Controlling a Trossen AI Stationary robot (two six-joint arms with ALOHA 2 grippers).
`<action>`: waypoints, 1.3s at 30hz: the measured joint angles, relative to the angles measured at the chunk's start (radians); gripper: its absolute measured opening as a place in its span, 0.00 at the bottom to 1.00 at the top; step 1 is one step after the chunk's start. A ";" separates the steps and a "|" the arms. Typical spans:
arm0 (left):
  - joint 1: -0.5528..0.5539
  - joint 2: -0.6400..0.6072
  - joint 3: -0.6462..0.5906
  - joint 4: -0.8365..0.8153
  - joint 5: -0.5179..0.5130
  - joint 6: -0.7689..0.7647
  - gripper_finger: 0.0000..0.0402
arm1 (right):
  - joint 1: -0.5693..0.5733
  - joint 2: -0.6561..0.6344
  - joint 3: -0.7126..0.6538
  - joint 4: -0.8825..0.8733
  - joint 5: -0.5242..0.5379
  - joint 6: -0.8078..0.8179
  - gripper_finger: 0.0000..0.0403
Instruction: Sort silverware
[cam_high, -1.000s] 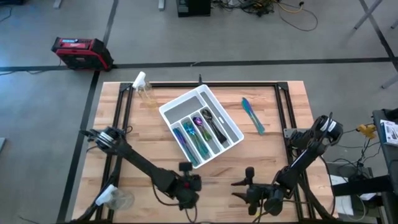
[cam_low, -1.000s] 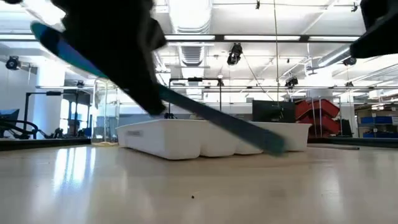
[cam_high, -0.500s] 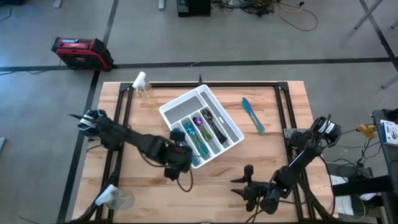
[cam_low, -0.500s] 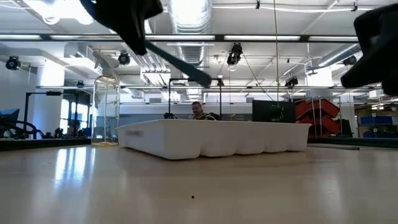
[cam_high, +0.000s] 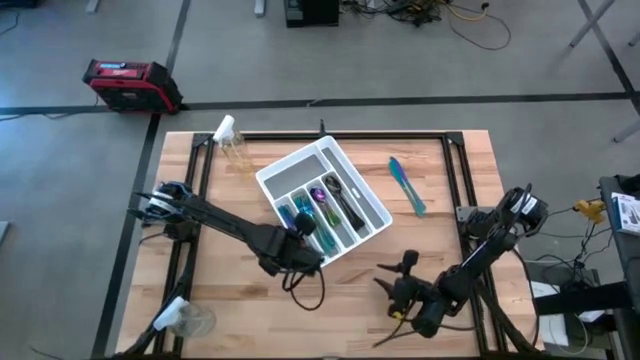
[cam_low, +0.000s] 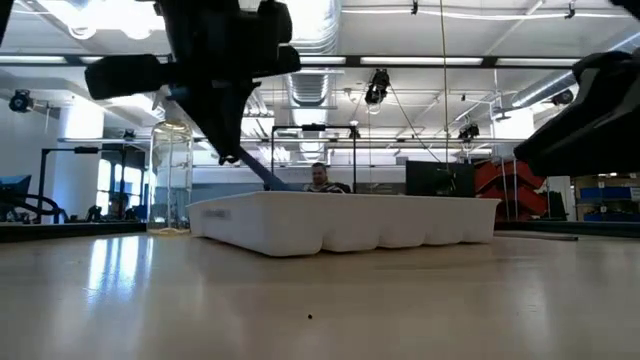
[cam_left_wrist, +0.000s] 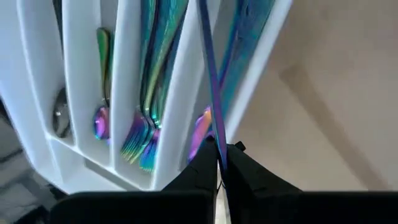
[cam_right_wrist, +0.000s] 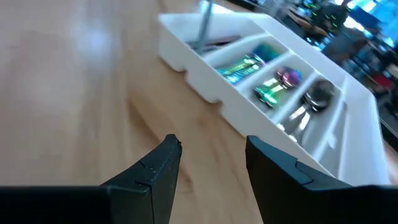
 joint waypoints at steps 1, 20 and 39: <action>0.001 -0.003 -0.010 -0.010 -0.003 0.021 0.00 | -0.006 0.000 0.000 -0.016 0.001 0.031 0.40; 0.125 -0.016 -0.269 0.335 -0.039 0.441 0.01 | -0.078 0.000 0.000 -0.088 0.000 0.162 0.42; 0.126 -0.016 -0.220 0.350 -0.211 0.445 0.37 | -0.076 0.000 -0.002 -0.108 -0.002 0.180 0.44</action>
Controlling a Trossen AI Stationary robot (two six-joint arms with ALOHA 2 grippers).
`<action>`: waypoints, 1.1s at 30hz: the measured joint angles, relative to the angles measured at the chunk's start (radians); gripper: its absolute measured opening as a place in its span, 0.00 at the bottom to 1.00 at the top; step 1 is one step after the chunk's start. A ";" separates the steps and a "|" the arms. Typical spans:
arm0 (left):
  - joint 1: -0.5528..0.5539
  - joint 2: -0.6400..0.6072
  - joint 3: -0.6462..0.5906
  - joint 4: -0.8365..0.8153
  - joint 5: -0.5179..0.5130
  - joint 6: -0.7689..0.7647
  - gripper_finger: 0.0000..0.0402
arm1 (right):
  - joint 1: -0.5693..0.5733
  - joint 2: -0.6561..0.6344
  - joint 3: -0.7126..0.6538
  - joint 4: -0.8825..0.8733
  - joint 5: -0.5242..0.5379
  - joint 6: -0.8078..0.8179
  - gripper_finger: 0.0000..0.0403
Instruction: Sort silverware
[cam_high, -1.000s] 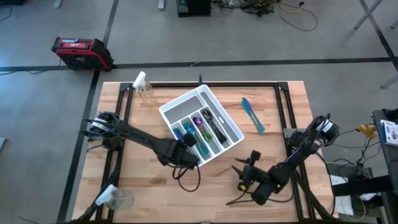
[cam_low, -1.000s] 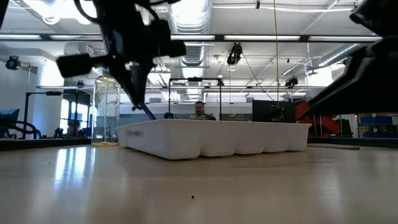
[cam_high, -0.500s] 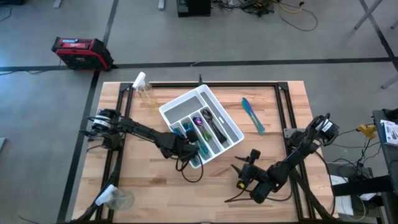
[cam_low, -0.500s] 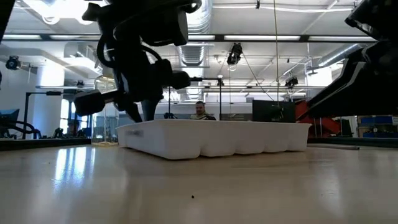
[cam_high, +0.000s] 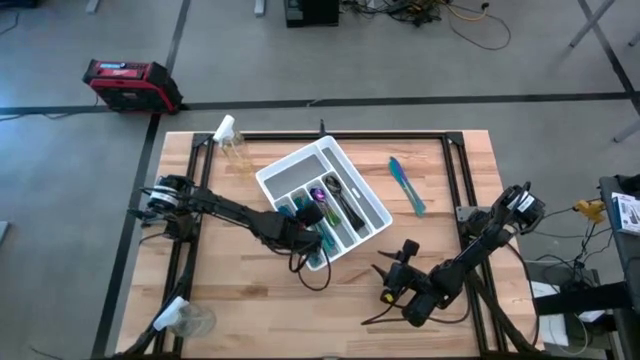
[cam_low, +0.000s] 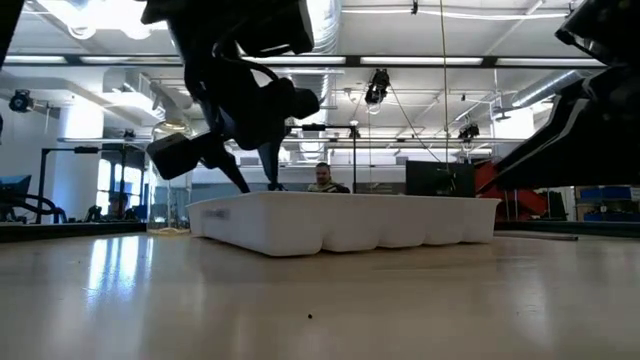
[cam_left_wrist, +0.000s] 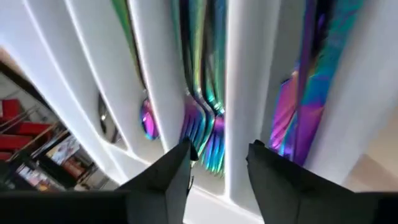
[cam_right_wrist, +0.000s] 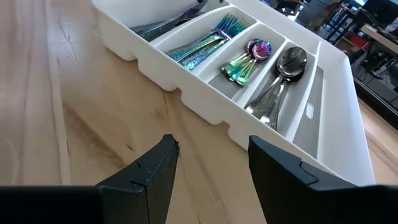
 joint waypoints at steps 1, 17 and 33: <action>0.000 0.000 0.001 0.000 0.000 -0.002 0.38 | 0.002 0.000 0.000 0.000 0.000 0.000 0.44; 0.008 0.005 -0.018 0.035 0.174 -0.294 0.21 | 0.019 0.000 -0.011 0.004 0.001 0.009 0.44; 0.053 0.008 -0.017 0.019 0.345 -0.605 0.00 | 0.019 0.000 -0.016 0.005 0.002 0.015 0.44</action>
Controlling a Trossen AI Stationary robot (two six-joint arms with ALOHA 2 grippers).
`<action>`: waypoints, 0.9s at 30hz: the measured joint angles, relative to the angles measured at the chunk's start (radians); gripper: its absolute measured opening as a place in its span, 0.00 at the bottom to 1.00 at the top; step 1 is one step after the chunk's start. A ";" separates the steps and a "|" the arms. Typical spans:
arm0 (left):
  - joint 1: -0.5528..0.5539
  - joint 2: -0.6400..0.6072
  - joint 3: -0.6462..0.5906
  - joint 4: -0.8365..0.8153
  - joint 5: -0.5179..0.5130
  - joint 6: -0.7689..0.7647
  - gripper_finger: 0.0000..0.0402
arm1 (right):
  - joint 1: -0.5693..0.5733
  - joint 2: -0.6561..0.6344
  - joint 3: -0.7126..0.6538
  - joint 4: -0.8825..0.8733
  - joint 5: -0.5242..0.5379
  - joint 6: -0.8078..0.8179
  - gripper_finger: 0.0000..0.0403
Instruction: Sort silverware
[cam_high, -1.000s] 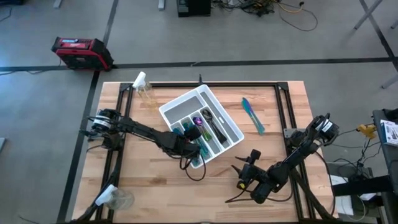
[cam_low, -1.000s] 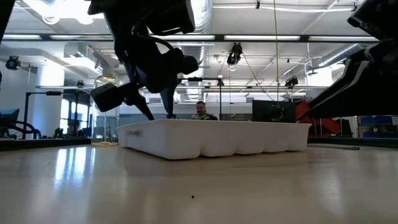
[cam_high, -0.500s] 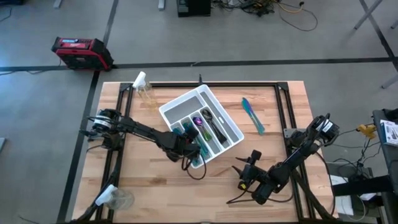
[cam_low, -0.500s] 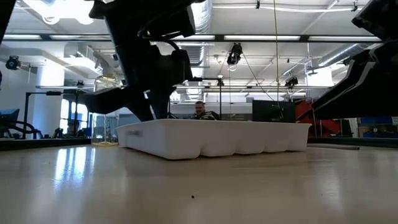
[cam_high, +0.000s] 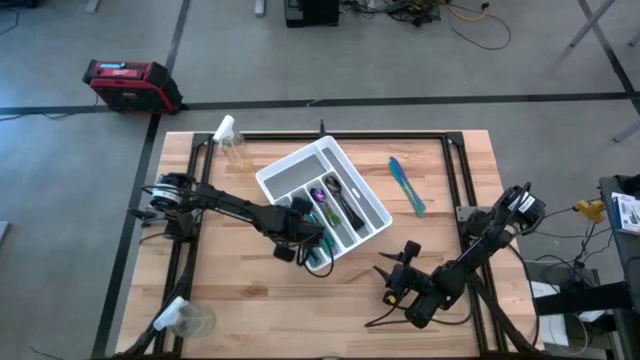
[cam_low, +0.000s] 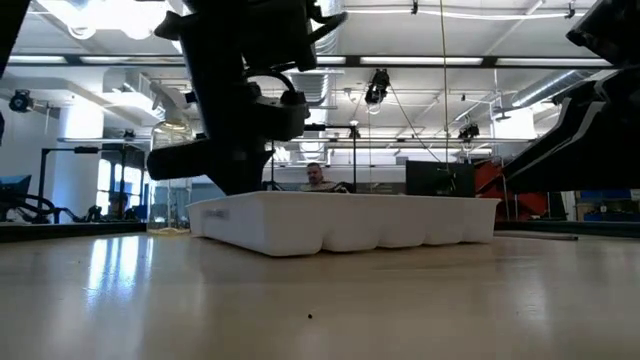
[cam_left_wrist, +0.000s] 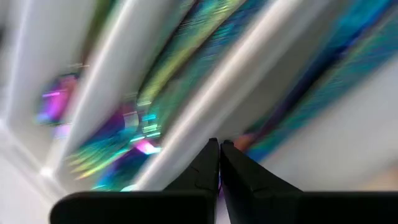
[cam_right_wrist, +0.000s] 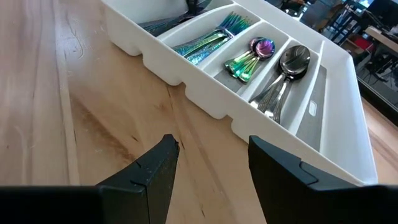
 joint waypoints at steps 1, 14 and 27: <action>-0.004 0.000 0.002 -0.014 0.040 -0.016 0.00 | 0.000 0.000 0.000 0.000 -0.001 0.004 0.44; -0.066 -0.011 0.081 -0.199 0.006 -0.135 0.00 | -0.007 0.000 -0.028 0.000 0.000 0.036 0.44; -0.071 -0.035 0.127 -0.214 0.022 -0.330 0.00 | -0.004 -0.076 -0.030 -0.105 -0.006 0.044 0.43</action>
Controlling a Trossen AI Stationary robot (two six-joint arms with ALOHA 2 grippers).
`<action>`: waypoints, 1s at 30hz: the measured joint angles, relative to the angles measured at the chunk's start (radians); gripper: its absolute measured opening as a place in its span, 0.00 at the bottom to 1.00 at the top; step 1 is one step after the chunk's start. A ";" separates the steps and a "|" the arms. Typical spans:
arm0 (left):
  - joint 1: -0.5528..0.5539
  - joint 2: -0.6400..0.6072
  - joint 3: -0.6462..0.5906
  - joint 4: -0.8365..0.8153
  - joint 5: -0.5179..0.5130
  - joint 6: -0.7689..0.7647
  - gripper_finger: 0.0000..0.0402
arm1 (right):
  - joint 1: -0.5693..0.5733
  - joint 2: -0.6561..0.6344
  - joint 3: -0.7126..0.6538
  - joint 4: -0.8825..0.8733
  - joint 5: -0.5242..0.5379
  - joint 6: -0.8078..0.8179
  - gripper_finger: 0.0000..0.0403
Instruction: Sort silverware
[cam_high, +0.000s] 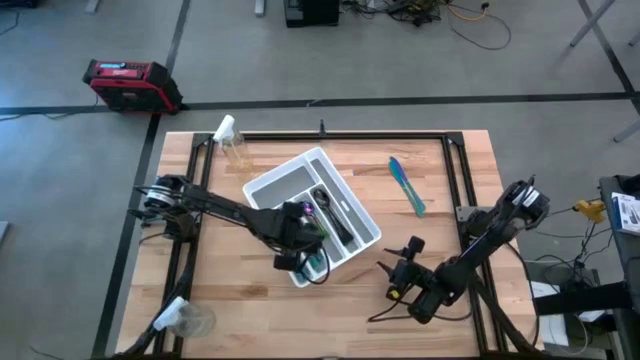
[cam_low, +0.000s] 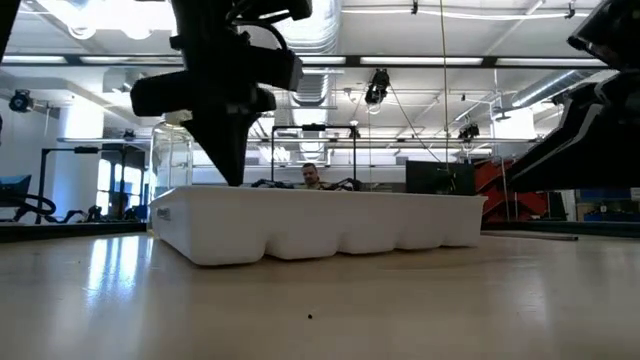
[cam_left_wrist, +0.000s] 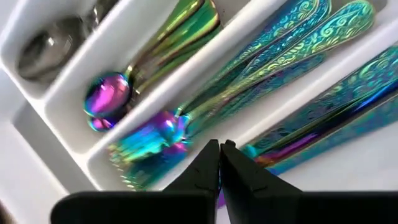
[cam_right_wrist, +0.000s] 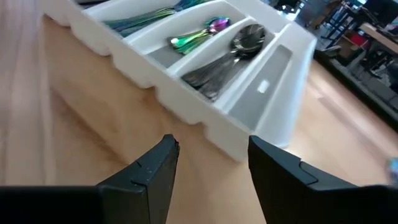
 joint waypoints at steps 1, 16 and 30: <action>-0.005 -0.001 -0.003 0.003 0.010 -0.031 0.00 | 0.000 -0.026 0.000 -0.049 0.000 0.021 0.43; -0.151 0.030 -0.170 0.499 -0.021 -0.375 0.00 | -0.287 -0.373 -0.005 -0.717 -0.301 0.387 0.28; -0.281 -0.072 -0.294 0.259 -0.145 -0.613 0.00 | -0.779 -0.393 -0.050 -0.519 -0.398 -0.147 0.02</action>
